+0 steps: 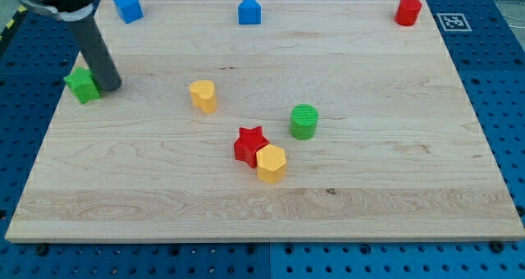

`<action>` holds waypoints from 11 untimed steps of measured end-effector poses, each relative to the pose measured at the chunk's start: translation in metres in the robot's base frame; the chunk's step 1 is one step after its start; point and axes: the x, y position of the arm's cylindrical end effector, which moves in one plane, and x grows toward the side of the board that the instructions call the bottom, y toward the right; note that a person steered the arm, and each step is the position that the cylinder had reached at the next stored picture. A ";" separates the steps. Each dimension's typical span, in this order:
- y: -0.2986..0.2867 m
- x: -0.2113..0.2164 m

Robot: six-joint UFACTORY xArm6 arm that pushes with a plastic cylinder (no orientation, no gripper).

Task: Move green star to the center left of the board

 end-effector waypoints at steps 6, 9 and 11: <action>0.061 0.000; 0.061 0.002; 0.061 0.011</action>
